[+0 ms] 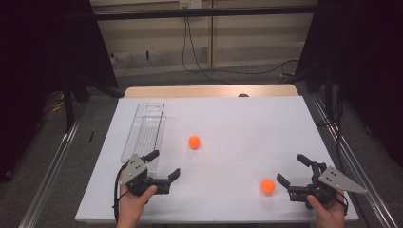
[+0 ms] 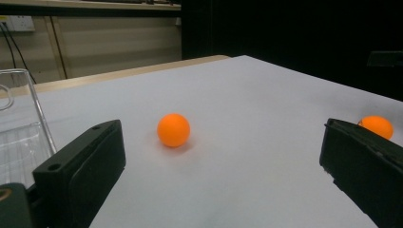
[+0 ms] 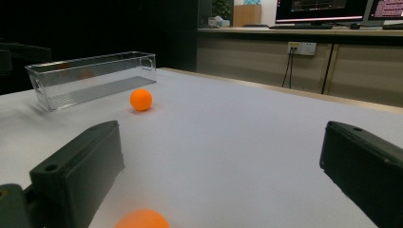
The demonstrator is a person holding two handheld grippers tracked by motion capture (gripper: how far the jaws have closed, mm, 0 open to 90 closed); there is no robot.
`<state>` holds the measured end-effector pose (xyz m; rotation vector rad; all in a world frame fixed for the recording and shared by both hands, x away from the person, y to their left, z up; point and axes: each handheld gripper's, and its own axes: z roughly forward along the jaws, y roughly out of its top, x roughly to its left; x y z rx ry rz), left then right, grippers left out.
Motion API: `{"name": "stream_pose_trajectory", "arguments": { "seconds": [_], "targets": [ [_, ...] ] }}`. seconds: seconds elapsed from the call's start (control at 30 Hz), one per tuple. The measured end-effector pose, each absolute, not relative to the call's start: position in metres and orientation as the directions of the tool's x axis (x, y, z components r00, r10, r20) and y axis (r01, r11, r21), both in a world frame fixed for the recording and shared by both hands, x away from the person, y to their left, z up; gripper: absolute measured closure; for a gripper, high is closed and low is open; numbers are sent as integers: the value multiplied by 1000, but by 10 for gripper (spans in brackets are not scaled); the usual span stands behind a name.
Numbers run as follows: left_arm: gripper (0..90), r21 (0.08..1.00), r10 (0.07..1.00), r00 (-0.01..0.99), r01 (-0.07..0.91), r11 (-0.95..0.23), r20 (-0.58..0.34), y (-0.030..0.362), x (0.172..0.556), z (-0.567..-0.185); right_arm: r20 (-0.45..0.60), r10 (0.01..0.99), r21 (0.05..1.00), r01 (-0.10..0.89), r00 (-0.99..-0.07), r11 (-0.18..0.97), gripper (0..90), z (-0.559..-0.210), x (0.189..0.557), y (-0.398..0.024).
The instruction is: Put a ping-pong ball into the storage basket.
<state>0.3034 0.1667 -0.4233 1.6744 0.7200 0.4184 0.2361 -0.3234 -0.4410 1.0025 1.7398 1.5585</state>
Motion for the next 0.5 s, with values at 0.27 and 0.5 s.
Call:
{"name": "stream_pose_trajectory", "arguments": {
  "seconds": [0.27,0.5],
  "targets": [
    [14,965,651,750,242,-102,-120,160,304,-422,54,840,988,148,-541,32,2,-441,236,-324],
    [14,964,644,756,242,-110,-116,153,307,-422,63,839,988,150,-540,23,2,-442,236,-324]
  ]
}}
